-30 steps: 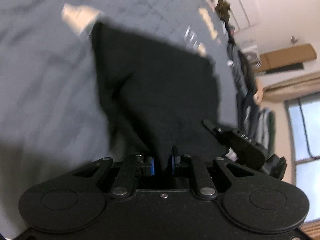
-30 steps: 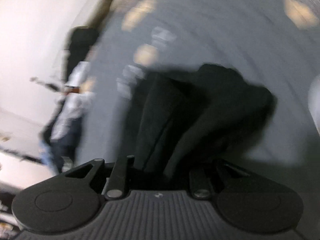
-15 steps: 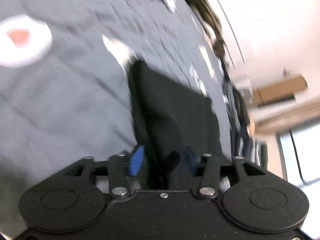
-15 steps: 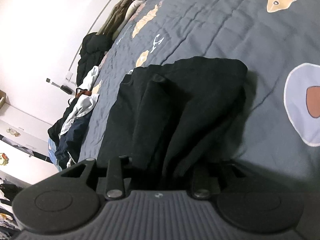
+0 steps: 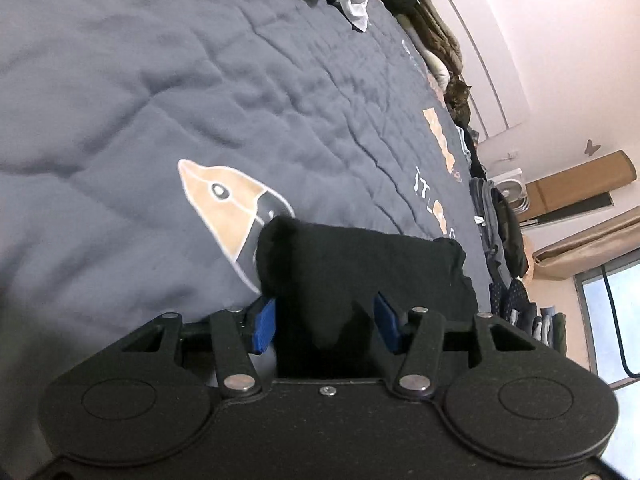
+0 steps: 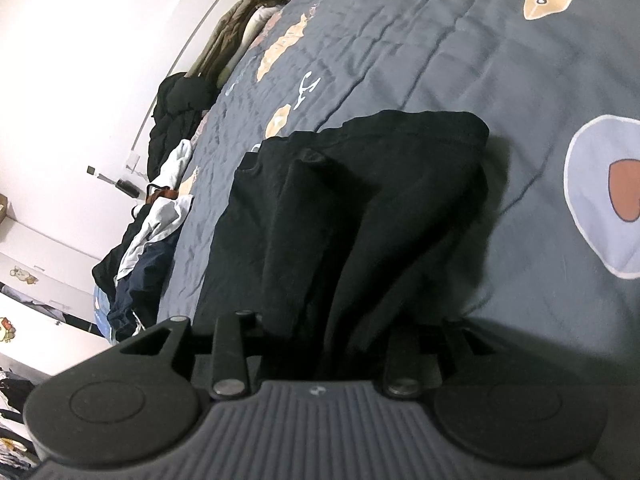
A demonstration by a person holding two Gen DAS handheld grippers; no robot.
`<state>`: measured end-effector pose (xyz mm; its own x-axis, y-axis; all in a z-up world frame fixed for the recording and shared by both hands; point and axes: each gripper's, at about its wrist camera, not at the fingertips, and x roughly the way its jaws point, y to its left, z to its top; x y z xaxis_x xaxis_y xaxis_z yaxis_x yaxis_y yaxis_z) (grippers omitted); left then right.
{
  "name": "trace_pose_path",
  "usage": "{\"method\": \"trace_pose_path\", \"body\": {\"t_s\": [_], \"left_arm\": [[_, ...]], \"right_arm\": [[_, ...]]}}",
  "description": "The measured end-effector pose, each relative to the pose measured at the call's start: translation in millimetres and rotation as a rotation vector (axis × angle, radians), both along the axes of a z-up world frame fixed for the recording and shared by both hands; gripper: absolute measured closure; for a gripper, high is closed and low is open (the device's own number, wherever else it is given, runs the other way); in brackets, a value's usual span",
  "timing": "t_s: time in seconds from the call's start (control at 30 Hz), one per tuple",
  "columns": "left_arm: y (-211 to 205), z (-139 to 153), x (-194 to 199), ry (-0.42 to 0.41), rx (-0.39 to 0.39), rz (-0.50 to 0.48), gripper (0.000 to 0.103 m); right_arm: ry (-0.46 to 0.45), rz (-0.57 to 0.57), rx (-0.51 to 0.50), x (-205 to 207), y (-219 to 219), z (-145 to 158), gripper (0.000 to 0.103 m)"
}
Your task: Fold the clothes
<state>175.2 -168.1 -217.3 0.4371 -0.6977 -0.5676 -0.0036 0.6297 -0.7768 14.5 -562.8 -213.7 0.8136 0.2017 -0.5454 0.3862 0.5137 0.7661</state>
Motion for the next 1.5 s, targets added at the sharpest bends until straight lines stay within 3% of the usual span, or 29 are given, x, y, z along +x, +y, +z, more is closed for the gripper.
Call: {"method": "trace_pose_path", "body": {"t_s": [0.13, 0.2, 0.23, 0.27, 0.5, 0.67, 0.8, 0.87, 0.9, 1.03, 1.1, 1.17, 1.33, 1.5], "left_arm": [[-3.6, -0.8, 5.6, -0.025, -0.01, -0.017, 0.054], [-9.4, 3.5, 9.8, -0.049, 0.039, -0.04, 0.071], [-12.2, 6.5, 11.6, -0.063, 0.065, -0.053, 0.085], [-14.1, 10.1, 13.5, -0.078, 0.08, -0.073, 0.088], [-27.8, 56.3, 45.2, -0.205, 0.211, -0.226, 0.091], [-40.6, 90.1, 92.5, -0.281, 0.277, -0.265, 0.092], [-52.4, 76.9, 125.3, -0.191, 0.357, -0.284, 0.089], [-52.0, 67.7, 124.6, -0.177, 0.38, -0.272, 0.083], [-47.8, 66.3, 120.5, -0.184, 0.377, -0.261, 0.081], [-18.9, 75.8, 91.8, -0.231, 0.349, -0.183, 0.054], [-7.4, 91.0, 74.3, -0.279, 0.377, -0.166, 0.054], [-3.9, 111.7, 46.8, -0.361, 0.46, -0.171, 0.053], [-35.0, 144.3, -36.0, -0.574, 0.739, -0.271, 0.05], [-74.1, 124.1, -114.9, -0.745, 0.925, -0.413, 0.049]], "right_arm": [[0.003, 0.0, -0.01, 1.2, 1.5, 0.6, 0.067], [0.005, -0.001, -0.014, 1.9, 2.3, 0.9, 0.067], [0.003, -0.005, -0.013, 2.2, 3.1, 0.9, 0.067], [0.001, -0.008, -0.011, 2.4, 3.9, 0.9, 0.067], [-0.042, -0.051, 0.016, 0.6, 14.0, 0.5, 0.067], [-0.074, -0.053, 0.101, 8.0, 36.4, -6.6, 0.067], [-0.073, -0.007, 0.032, 17.9, 57.2, -5.1, 0.063], [-0.073, 0.018, -0.002, 18.4, 58.7, -1.1, 0.054], [-0.065, 0.028, -0.01, 17.5, 57.1, 1.0, 0.052], [-0.024, 0.03, -0.034, 7.0, 50.4, 12.6, 0.041], [-0.007, 0.011, -0.065, -4.3, 48.1, 22.1, 0.031], [0.009, 0.003, -0.12, -15.3, 45.3, 34.0, 0.024], [0.0, -0.029, -0.226, -30.3, 28.6, 57.2, 0.021], [-0.081, -0.028, -0.36, -33.5, 15.9, 80.9, 0.021]]}}
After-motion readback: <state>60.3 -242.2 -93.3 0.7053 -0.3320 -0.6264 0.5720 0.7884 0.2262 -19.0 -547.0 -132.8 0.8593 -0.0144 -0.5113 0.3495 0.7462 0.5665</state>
